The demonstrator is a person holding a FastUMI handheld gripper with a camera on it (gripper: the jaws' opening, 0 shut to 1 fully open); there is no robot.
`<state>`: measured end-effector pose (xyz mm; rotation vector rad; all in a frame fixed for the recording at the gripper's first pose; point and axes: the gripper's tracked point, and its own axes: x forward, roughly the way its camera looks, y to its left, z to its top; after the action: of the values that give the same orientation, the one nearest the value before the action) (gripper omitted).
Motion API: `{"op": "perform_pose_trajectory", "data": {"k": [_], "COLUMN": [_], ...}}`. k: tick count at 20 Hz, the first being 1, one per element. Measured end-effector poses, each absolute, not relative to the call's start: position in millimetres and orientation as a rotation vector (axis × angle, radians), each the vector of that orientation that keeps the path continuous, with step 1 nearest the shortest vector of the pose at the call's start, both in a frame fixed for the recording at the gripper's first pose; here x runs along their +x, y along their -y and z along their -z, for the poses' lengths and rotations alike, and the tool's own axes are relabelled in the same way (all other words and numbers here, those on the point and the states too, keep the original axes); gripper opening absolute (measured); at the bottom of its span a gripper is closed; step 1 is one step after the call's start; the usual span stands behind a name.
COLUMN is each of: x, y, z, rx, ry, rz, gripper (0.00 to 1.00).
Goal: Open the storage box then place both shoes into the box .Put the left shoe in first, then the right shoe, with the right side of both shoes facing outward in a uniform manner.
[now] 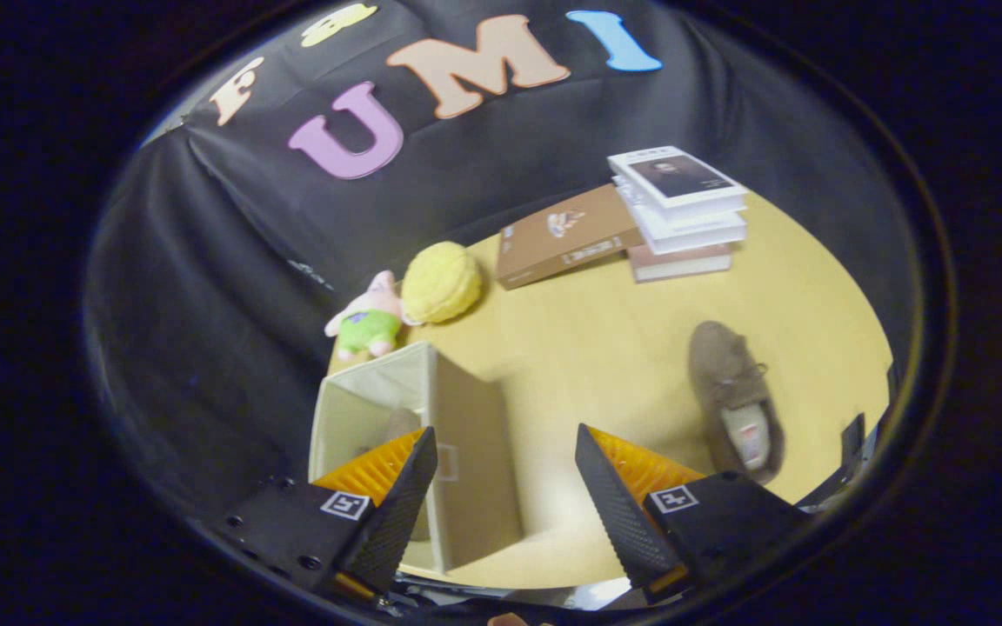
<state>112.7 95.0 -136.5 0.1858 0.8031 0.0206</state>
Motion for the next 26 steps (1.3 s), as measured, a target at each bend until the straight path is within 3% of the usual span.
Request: {"op": "perform_pose_trajectory", "data": {"k": [8, 17, 24, 26], "x": [99, 87, 92, 91], "y": [58, 126, 128, 123], "z": [156, 227, 256, 261], "rx": [0.009, 0.005, -0.053, -0.048], "ry": [-0.889, -1.059, -1.129, -1.158], "rz": [0.222, 0.306, 0.257, 0.235], "gripper": [0.99, 0.93, 0.69, 0.49]}}
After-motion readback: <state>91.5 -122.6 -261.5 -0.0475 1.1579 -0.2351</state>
